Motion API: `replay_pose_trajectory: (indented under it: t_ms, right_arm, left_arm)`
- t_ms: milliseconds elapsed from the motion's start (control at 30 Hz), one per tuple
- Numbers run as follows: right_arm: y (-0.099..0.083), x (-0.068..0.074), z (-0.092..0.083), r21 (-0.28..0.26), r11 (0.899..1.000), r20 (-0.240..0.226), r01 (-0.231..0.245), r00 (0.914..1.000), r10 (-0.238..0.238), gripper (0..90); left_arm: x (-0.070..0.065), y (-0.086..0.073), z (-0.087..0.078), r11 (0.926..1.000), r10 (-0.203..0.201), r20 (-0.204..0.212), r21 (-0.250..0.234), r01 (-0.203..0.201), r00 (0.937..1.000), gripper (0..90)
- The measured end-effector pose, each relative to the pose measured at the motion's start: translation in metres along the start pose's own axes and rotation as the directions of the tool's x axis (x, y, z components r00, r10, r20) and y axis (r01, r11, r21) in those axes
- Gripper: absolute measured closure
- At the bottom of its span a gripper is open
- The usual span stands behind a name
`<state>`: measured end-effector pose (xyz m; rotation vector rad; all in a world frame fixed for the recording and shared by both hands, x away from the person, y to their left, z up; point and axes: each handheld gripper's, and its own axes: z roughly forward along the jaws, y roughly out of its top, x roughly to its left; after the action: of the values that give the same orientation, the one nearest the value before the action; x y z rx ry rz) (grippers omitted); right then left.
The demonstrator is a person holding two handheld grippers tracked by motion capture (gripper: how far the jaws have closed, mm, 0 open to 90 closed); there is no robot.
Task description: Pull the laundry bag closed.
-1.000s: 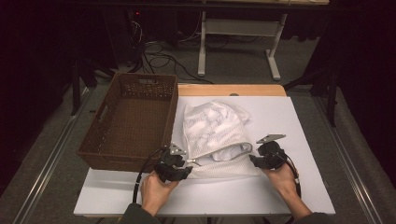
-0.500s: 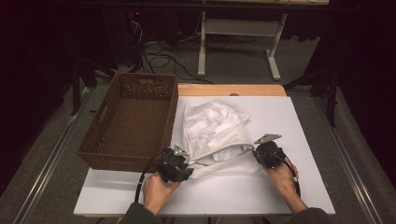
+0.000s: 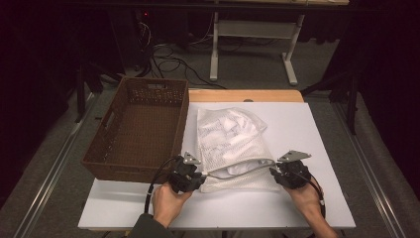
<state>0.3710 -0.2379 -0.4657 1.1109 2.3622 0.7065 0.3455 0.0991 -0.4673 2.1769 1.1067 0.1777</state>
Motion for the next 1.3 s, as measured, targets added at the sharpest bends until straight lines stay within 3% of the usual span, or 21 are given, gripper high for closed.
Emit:
replay_pose_trajectory:
  t_ms: [100, 167, 233, 433, 533, 767, 867, 1033, 1133, 1300]
  right_arm:
    - [0.009, 0.011, -0.010, -0.030, 0.998, -0.022, 0.054, 0.9983, -0.055, 78.0]
    - [0.015, 0.019, -0.008, -0.016, 0.997, -0.062, 0.081, 0.9947, -0.082, 82.0]
    - [0.019, 0.027, 0.001, 0.019, 0.993, -0.070, 0.119, 0.9907, -0.117, 82.2]
    - [0.015, 0.033, 0.030, 0.107, 0.988, -0.102, 0.111, 0.9897, -0.100, 81.7]
    - [0.012, 0.033, 0.035, 0.114, 0.987, -0.101, 0.109, 0.9901, -0.098, 80.5]
    - [0.013, 0.032, 0.036, 0.120, 0.987, -0.096, 0.106, 0.9909, -0.094, 77.1]
    - [0.013, 0.032, 0.036, 0.116, 0.988, -0.094, 0.098, 0.9917, -0.087, 76.5]
    - [0.013, 0.034, 0.034, 0.119, 0.986, -0.099, 0.116, 0.9896, -0.105, 75.8]
    - [0.014, 0.036, 0.033, 0.122, 0.984, -0.107, 0.128, 0.9876, -0.116, 75.5]
    - [0.020, 0.042, 0.028, 0.081, 0.988, -0.126, 0.132, 0.9845, -0.122, 74.2]
  left_arm:
    - [0.000, 0.000, -0.001, 1.0000, 0.004, 0.001, -0.006, -0.004, 1.0000, 74.3]
    - [-0.001, 0.001, 0.001, 0.9999, 0.006, 0.000, -0.013, -0.006, 1.0000, 72.6]
    - [-0.003, 0.002, 0.002, 0.9998, 0.007, -0.002, -0.018, -0.007, 1.0000, 72.1]
    - [-0.011, 0.005, 0.003, 0.9986, 0.037, 0.011, -0.039, -0.036, 0.9993, 73.1]
    - [-0.017, 0.008, 0.002, 0.9967, 0.072, 0.021, -0.040, -0.071, 0.9972, 72.4]
    - [-0.026, 0.007, 0.016, 0.9915, 0.125, 0.064, 0.028, -0.127, 0.9901, 67.3]
    - [-0.022, 0.007, 0.009, 0.9944, 0.103, 0.018, 0.017, -0.104, 0.9945, 66.3]
    - [-0.008, 0.006, 0.002, 0.9995, 0.030, -0.050, 0.008, -0.029, 0.9983, 62.6]
    - [-0.004, 0.004, 0.009, 0.9997, 0.016, -0.049, 0.021, -0.015, 0.9986, 60.8]
    - [0.004, 0.004, 0.018, 0.9999, 0.001, -0.038, 0.013, -0.001, 0.9993, 61.8]
